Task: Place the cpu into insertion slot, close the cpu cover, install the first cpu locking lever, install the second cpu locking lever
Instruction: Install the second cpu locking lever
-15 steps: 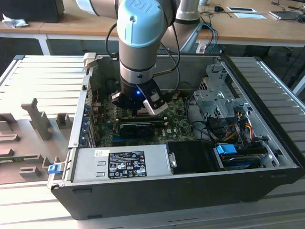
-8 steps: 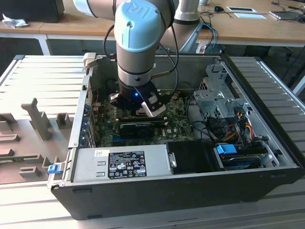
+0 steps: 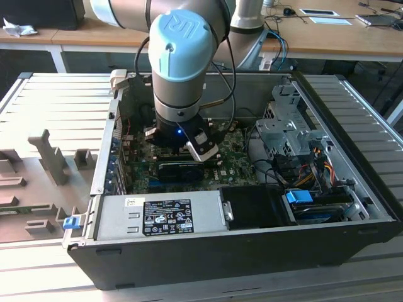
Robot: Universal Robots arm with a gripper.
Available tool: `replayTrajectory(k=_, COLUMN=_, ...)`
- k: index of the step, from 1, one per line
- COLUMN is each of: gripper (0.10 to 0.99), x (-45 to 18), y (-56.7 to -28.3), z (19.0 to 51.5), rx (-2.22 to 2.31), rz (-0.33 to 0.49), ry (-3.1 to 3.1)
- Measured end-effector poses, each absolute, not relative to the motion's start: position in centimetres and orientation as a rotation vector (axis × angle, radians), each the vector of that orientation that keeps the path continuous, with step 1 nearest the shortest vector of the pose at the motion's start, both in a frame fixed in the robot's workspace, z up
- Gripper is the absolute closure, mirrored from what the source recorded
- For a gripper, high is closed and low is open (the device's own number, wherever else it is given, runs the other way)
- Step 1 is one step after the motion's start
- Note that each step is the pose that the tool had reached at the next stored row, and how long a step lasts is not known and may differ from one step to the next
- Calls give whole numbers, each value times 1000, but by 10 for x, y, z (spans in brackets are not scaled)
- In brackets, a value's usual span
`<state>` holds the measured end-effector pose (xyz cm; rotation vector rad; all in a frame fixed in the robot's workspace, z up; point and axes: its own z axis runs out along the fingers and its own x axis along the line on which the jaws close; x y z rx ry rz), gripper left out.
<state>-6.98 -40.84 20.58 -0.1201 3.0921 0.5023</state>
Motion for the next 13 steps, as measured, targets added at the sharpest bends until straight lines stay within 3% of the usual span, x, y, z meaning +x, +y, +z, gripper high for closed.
replayTrajectory(k=13, gripper=980, x=-74, y=-411, z=196, rx=-121, rz=586, ry=3067)
